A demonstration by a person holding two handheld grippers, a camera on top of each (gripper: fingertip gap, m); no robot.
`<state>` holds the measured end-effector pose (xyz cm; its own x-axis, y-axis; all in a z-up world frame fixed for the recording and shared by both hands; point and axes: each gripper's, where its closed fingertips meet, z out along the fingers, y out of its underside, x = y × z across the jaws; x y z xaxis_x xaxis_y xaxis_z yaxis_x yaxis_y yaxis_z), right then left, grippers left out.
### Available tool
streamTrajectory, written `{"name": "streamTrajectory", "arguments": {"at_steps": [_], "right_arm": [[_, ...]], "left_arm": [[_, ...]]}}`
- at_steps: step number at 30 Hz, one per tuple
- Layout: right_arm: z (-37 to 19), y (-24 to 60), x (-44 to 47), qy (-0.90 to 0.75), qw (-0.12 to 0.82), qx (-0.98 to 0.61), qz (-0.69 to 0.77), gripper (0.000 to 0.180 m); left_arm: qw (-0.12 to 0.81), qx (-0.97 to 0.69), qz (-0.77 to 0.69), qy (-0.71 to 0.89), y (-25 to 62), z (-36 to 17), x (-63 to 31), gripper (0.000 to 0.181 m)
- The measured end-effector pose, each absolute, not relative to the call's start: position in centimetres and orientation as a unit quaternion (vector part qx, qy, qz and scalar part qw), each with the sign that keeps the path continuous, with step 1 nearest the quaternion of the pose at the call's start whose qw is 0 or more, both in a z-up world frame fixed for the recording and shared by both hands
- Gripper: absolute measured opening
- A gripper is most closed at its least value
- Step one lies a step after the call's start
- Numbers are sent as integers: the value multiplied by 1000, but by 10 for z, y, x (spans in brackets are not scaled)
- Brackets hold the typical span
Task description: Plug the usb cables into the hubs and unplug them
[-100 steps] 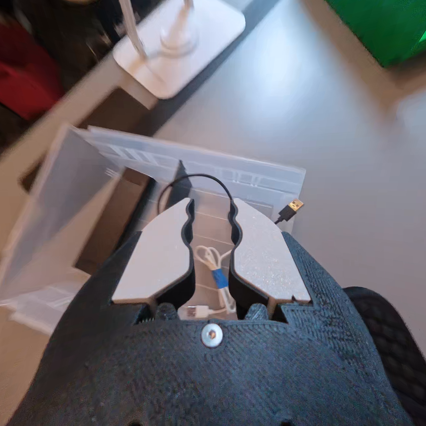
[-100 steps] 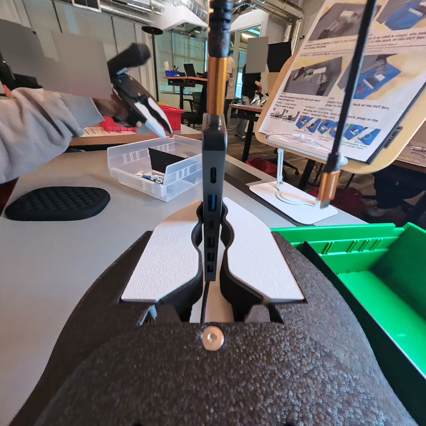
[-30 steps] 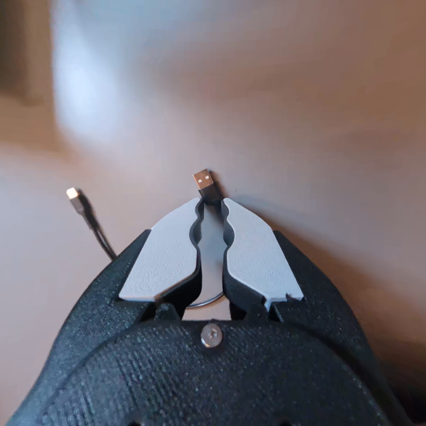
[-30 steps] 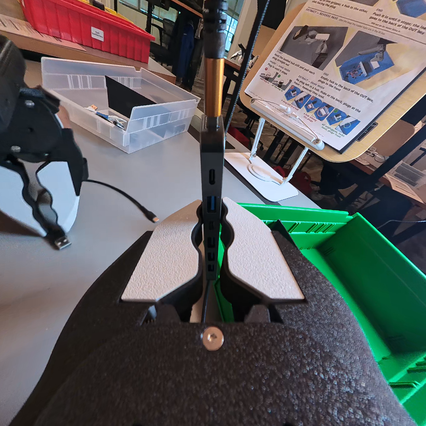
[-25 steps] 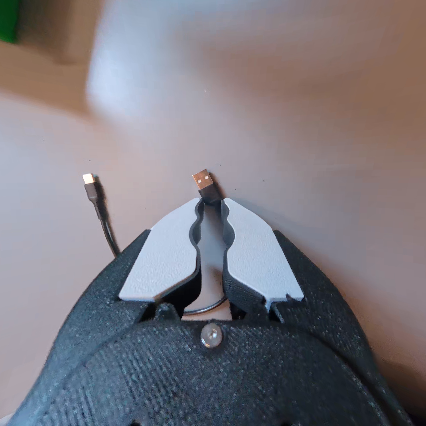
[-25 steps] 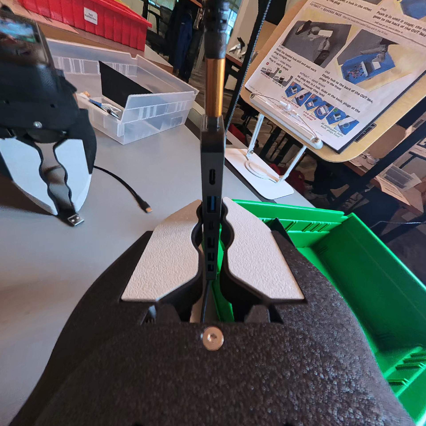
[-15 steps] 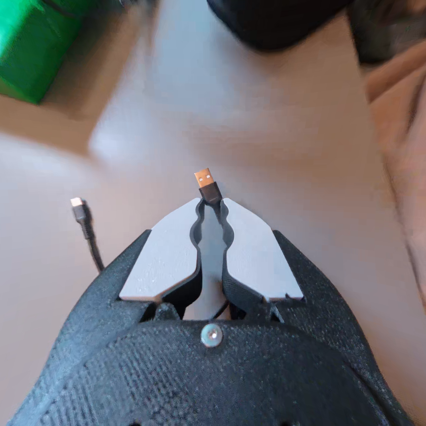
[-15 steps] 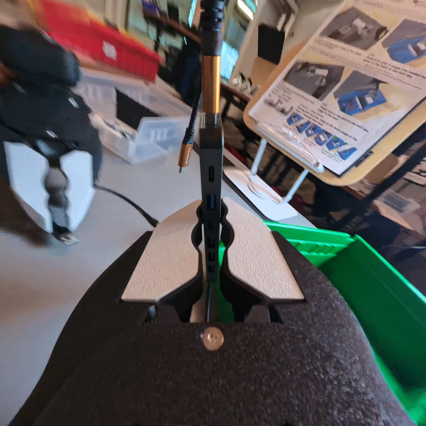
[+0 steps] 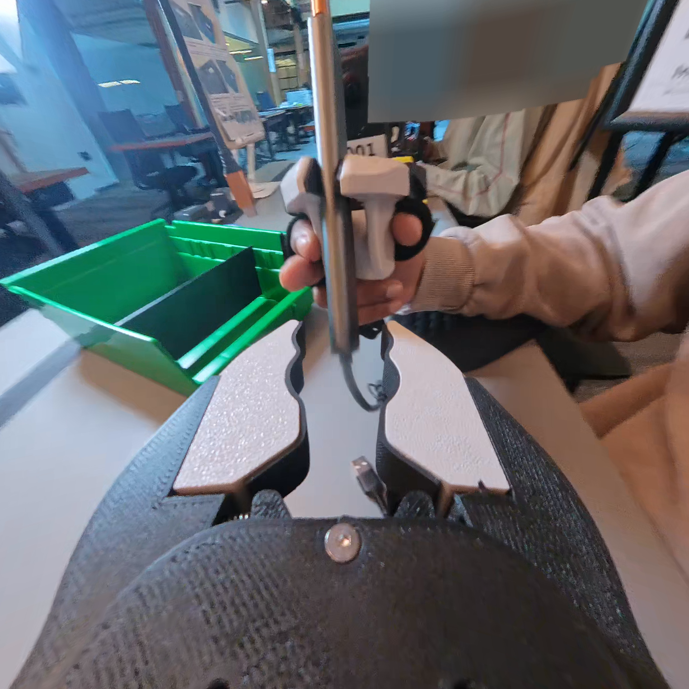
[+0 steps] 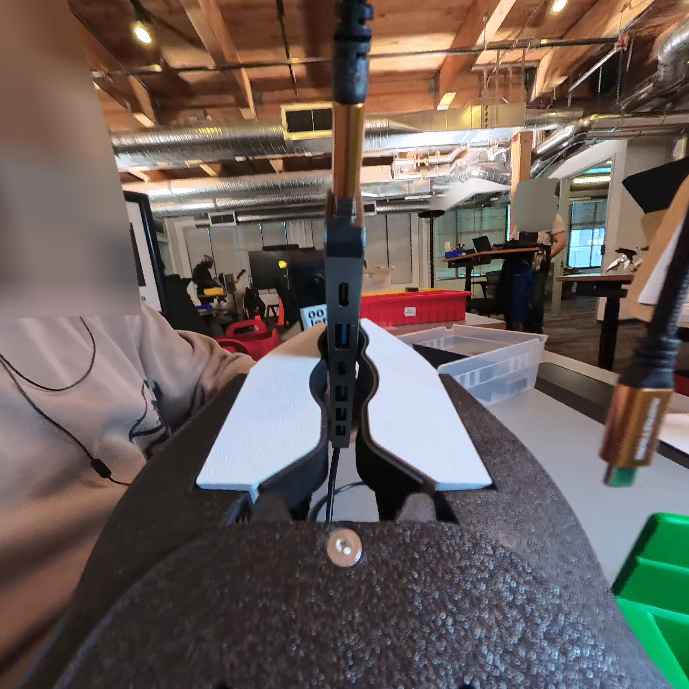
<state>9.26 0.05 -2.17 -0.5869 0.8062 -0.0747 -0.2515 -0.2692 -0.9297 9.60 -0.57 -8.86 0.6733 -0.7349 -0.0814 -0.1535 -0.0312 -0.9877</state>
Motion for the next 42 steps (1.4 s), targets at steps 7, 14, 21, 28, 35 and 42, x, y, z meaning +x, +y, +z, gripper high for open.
{"name": "streamTrajectory", "arguments": {"at_steps": [7, 14, 21, 28, 35, 42], "right_arm": [[-28, 11, 76, -563, 497, -334, 569, 11], [-17, -25, 97, -587, 430, -228, 647, 11], [-8, -18, 96, -520, 365, -253, 730, 13], [-61, 49, 68, -505, 313, -497, 633, 22], [-73, 78, 97, -612, 384, -518, 458, 31], [-69, 59, 70, -741, 486, -412, 215, 37]], "left_arm": [[661, -663, -91, 338, 3, -78, 73, 34], [624, -645, -276, 343, -12, -74, 85, 44], [635, -645, -224, 362, -11, -72, 99, 11], [666, -673, -85, 310, 3, -35, 33, 11], [588, -700, 26, 405, -2, -16, 4, 11], [428, -731, 73, 527, 8, -37, 42, 11]]}}
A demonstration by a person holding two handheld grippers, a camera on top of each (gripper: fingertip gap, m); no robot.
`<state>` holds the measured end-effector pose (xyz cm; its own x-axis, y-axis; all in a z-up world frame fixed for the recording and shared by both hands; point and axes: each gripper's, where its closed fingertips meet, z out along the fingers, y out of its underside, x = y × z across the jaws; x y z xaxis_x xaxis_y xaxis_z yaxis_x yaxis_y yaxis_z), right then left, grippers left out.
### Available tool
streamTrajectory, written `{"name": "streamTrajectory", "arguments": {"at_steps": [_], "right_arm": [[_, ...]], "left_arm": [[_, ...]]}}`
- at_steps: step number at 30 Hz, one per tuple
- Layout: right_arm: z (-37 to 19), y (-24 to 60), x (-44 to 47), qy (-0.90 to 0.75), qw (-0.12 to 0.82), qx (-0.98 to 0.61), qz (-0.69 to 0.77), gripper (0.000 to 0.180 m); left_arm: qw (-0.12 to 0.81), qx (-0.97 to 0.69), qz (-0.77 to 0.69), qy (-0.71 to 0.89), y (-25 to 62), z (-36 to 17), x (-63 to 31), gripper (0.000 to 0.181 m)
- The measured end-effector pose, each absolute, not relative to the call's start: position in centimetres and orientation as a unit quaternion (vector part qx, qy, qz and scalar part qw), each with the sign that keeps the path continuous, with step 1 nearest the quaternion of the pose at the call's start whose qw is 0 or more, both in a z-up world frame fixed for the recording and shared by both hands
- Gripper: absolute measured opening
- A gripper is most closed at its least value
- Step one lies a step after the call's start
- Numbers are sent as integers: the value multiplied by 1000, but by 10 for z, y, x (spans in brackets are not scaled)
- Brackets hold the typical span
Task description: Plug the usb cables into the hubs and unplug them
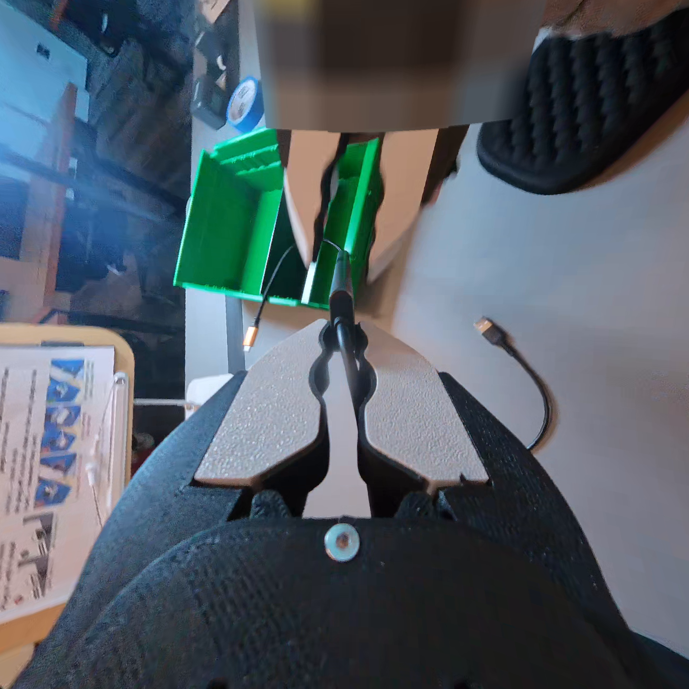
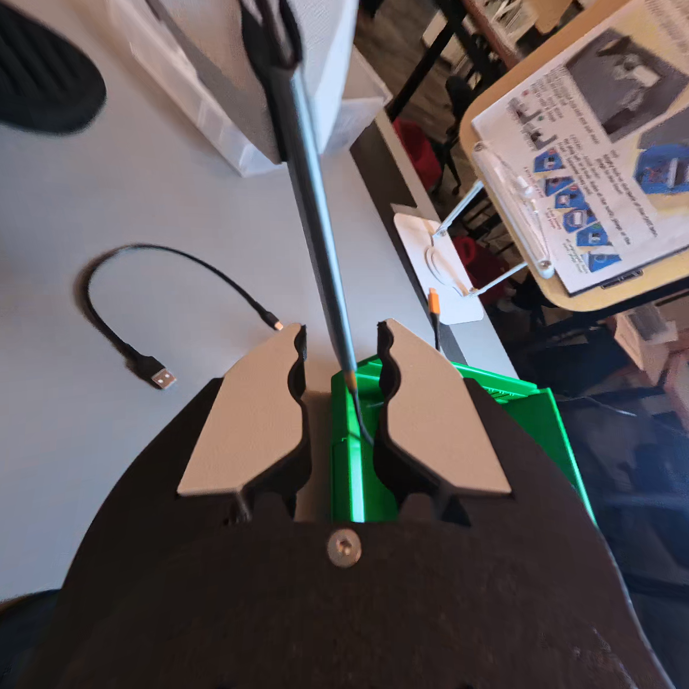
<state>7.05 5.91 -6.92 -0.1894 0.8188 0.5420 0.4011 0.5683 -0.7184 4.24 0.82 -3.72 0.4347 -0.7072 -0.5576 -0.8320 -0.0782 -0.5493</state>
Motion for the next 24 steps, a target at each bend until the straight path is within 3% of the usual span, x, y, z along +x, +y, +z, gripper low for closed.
{"name": "streamTrajectory", "arguments": {"at_steps": [1, 3, 5, 8, 13, 16, 19, 24], "right_arm": [[-78, 59, 62, -750, 489, -404, 189, 35], [-86, 58, 48, -751, 519, -374, 163, 12], [-80, 50, 43, -732, 545, -351, 211, 9], [-57, 42, 56, -688, 561, -325, 325, 9], [-24, 37, 92, -599, 553, -288, 503, 9], [14, 35, 117, -519, 544, -247, 611, 9], [44, 32, 134, -454, 529, -211, 685, 9], [48, 13, 130, -421, 495, -196, 735, 9]], "left_arm": [[424, -723, 74, 540, 9, -35, 54, 11], [425, -707, 82, 559, 10, -27, 73, 11], [446, -683, 77, 573, 9, -15, 88, 14], [559, -637, -57, 528, -9, 33, 111, 23], [667, -555, -193, 458, -42, 85, 82, 30], [670, -561, -226, 431, -36, 67, 59, 26], [629, -622, -206, 418, -4, 12, 58, 29], [612, -614, -200, 457, 17, -27, 123, 34]]}}
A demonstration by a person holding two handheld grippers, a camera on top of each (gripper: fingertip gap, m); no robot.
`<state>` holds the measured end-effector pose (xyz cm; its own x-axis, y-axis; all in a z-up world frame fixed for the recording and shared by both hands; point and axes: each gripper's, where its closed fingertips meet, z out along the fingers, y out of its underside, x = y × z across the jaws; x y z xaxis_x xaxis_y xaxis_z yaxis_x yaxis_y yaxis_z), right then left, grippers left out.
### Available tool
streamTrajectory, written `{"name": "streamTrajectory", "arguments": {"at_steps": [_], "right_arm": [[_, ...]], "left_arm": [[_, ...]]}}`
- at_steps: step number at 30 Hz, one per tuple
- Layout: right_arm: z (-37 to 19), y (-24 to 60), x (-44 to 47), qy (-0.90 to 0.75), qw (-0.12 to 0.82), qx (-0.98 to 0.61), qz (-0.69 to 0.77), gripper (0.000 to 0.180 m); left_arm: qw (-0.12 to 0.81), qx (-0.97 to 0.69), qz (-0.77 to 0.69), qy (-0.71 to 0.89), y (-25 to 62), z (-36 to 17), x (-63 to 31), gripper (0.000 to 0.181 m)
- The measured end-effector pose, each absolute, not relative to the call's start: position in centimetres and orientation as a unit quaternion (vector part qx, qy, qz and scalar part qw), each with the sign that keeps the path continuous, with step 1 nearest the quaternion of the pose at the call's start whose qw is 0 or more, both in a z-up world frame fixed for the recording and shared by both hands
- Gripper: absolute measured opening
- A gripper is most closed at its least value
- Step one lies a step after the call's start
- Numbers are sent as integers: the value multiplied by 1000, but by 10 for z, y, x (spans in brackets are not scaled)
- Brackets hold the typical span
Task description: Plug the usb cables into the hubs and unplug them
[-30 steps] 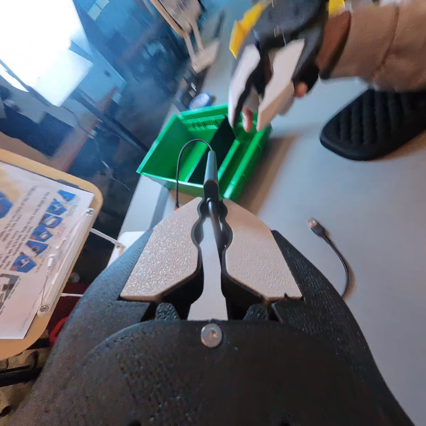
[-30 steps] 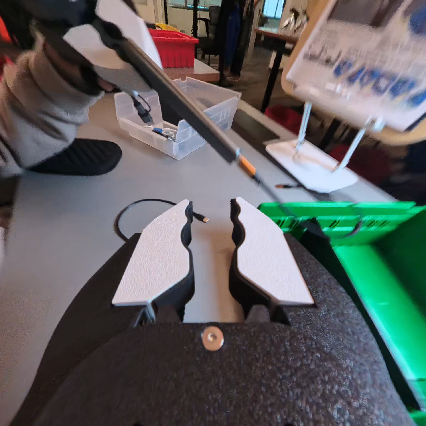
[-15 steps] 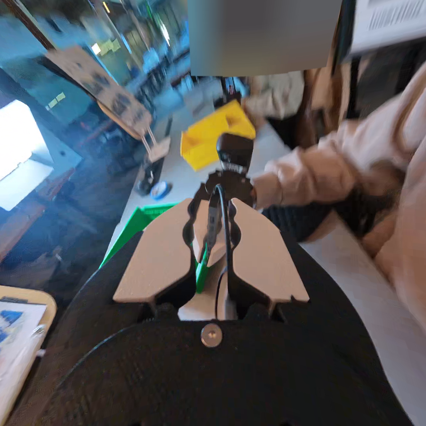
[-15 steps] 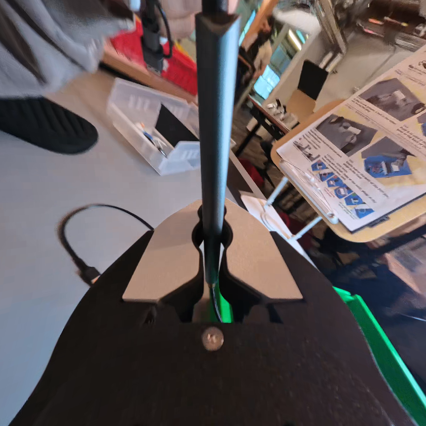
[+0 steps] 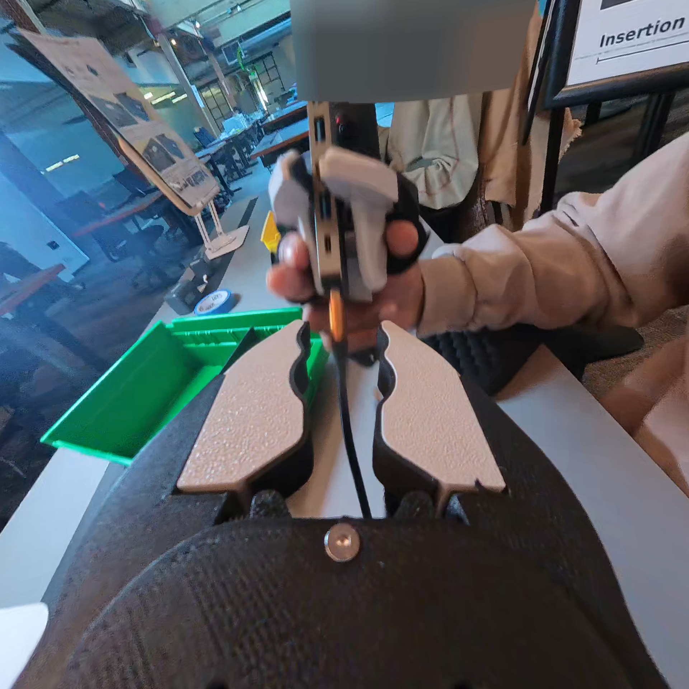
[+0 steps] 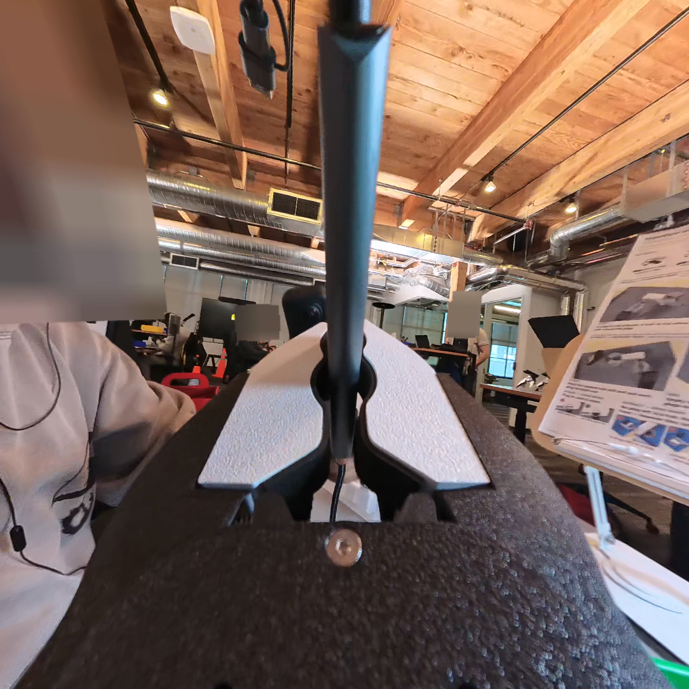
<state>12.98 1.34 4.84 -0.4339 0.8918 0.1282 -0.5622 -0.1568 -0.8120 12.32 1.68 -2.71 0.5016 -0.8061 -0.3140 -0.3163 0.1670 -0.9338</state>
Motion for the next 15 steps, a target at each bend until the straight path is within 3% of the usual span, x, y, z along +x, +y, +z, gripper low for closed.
{"name": "streamTrajectory", "arguments": {"at_steps": [2, 10, 15], "right_arm": [[38, 5, 122, -441, 487, -201, 727, 9], [-15, 0, 98, -599, 516, -251, 559, 22], [-50, 3, 87, -679, 534, -262, 430, 20]], "left_arm": [[618, -607, -194, 460, 21, -26, 136, 15], [563, -609, -59, 555, 14, -54, 94, 11], [551, -602, -93, 570, 5, -66, 66, 11]]}}
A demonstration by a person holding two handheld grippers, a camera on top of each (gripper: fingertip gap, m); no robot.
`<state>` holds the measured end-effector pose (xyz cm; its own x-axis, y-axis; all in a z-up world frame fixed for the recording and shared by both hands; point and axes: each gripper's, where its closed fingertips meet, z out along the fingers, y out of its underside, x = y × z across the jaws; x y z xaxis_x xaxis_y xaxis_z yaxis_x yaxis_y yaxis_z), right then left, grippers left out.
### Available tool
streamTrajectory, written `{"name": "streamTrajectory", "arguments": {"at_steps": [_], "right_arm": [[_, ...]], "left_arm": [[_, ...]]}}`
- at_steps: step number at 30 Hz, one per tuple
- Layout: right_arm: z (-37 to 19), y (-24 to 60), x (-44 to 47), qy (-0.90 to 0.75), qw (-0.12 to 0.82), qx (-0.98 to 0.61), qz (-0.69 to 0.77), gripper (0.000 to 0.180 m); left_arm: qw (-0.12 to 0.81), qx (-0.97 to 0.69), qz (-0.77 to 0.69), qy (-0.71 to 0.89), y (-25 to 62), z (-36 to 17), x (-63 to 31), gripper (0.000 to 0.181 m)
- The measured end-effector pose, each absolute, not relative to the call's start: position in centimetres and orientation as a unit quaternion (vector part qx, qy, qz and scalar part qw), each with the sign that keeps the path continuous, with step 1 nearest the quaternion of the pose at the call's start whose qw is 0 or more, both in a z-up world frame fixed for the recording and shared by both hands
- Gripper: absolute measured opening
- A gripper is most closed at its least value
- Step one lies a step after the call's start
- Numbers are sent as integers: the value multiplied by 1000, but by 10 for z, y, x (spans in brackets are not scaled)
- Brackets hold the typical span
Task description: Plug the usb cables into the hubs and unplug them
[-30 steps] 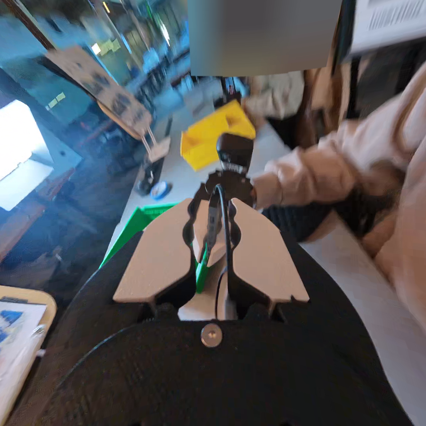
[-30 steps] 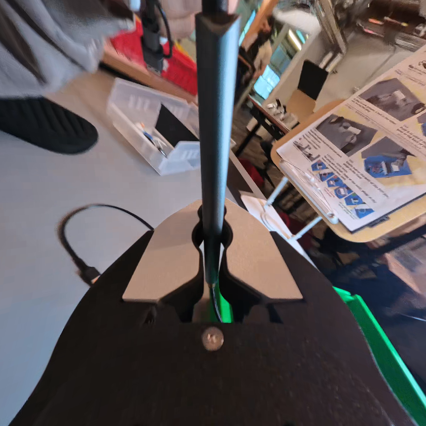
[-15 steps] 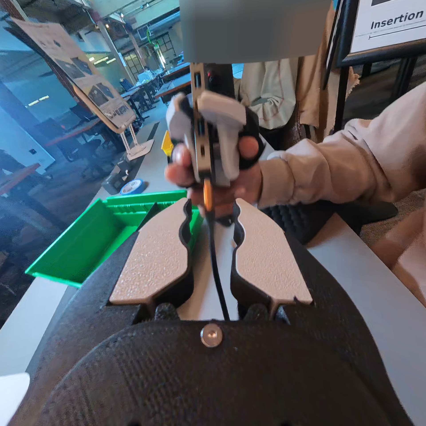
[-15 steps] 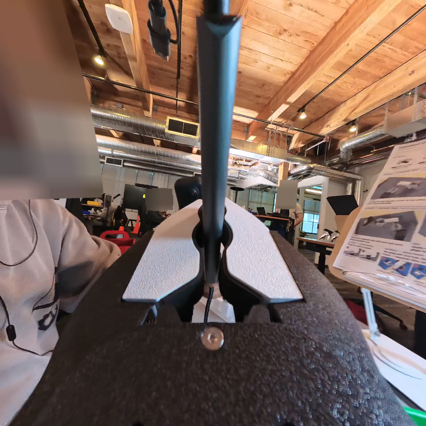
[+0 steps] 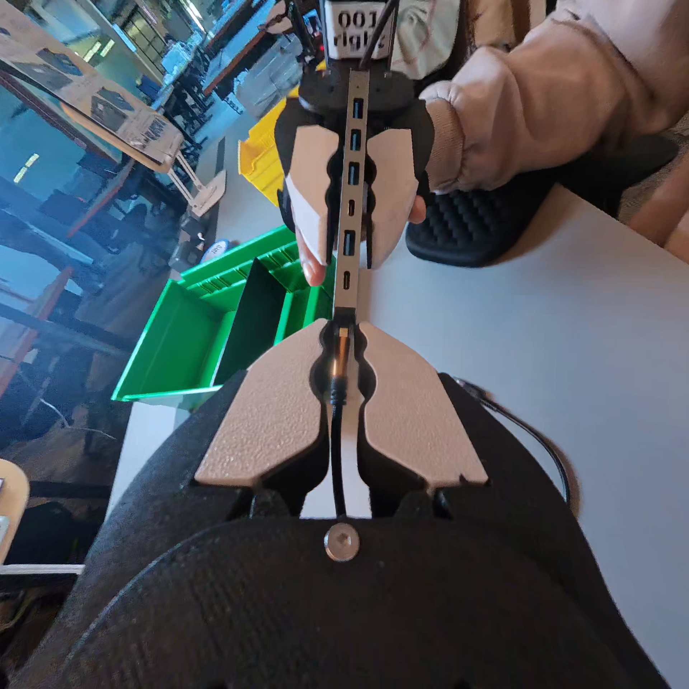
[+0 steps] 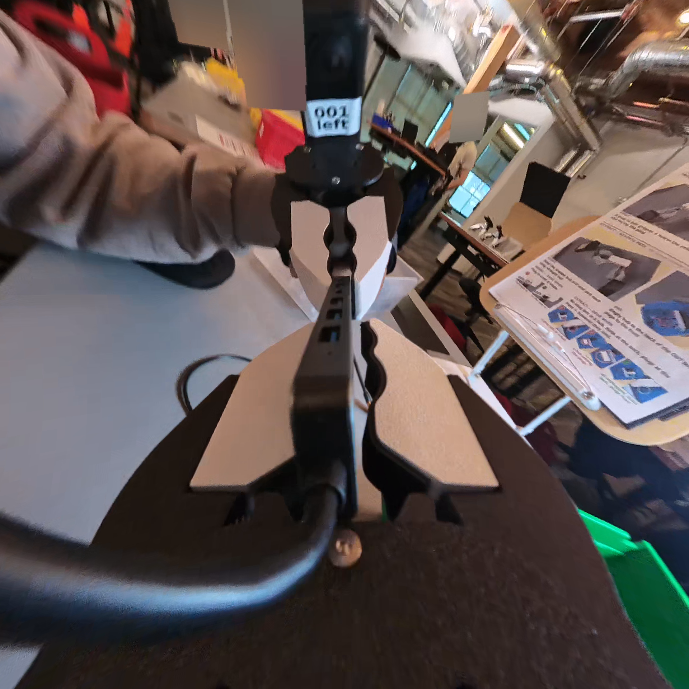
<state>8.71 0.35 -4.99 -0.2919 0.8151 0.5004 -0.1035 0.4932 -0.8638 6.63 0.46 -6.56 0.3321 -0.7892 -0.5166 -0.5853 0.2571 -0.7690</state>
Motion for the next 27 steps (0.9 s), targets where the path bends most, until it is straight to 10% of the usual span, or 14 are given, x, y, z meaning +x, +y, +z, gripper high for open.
{"name": "streamTrajectory", "arguments": {"at_steps": [11, 21, 27], "right_arm": [[-66, 44, 76, -683, 585, -331, 287, 15], [-26, 106, 112, -554, 677, -377, 304, 14], [-26, 103, 112, -579, 729, -317, 180, 14]], "left_arm": [[537, -695, -51, 476, 42, -90, 23, 23], [262, -817, -208, 470, -29, -198, 83, 31], [272, -847, -139, 435, -30, -230, 84, 27]]}}
